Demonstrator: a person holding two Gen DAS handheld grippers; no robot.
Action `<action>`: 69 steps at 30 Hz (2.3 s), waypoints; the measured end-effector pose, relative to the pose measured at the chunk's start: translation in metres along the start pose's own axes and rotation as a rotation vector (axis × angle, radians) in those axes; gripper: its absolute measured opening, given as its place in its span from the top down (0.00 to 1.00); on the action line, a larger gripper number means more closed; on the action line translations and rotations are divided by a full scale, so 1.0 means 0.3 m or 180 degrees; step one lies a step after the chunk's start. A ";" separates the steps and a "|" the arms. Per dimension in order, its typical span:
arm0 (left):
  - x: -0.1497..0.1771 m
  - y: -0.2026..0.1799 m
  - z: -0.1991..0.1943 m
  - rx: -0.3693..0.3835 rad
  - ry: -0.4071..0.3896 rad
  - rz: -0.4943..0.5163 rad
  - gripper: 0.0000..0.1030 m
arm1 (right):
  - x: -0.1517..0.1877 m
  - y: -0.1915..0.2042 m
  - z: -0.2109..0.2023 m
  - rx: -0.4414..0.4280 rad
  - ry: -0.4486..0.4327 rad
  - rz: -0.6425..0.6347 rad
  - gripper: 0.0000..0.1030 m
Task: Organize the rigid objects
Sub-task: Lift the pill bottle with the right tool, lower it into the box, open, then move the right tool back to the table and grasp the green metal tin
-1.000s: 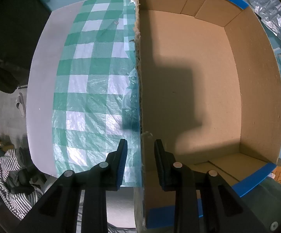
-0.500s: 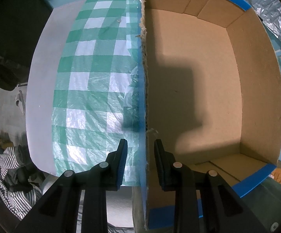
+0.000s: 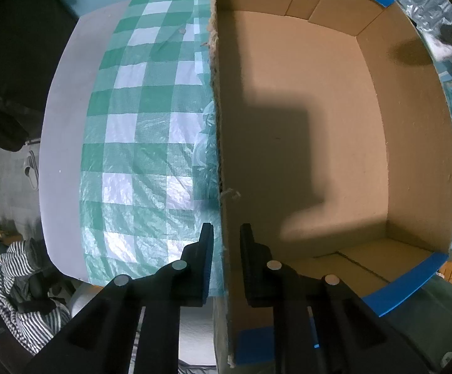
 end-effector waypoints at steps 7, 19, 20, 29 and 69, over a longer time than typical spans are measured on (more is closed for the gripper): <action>0.004 -0.004 0.006 -0.0019 -0.0036 -0.0001 0.87 | -0.045 0.038 0.112 0.0010 0.0169 -0.0183 0.69; 0.014 -0.018 0.009 -0.0037 -0.0001 0.0029 0.87 | -0.064 0.016 0.188 0.0067 0.0273 -0.0154 0.69; 0.017 -0.019 0.011 -0.0041 0.0000 0.0033 0.87 | -0.065 0.013 0.190 0.0082 0.0271 -0.0149 0.69; 0.012 -0.004 0.006 -0.0054 -0.0002 0.0047 0.87 | -0.080 0.010 0.132 0.0143 0.0105 -0.0143 0.46; 0.028 0.023 -0.016 -0.0033 -0.0035 0.0061 0.87 | 0.379 -0.137 0.064 0.0205 0.0293 0.0310 0.36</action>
Point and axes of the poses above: each gripper's, at about its wrist camera, not at the fingertips, and z roughly the way its jaws point, y to its left, x to its underside, the point moved 6 cm from there along z, roughly the way its jaws point, and after that the axes turned 2 degrees about -x, right-handed, at the moved point
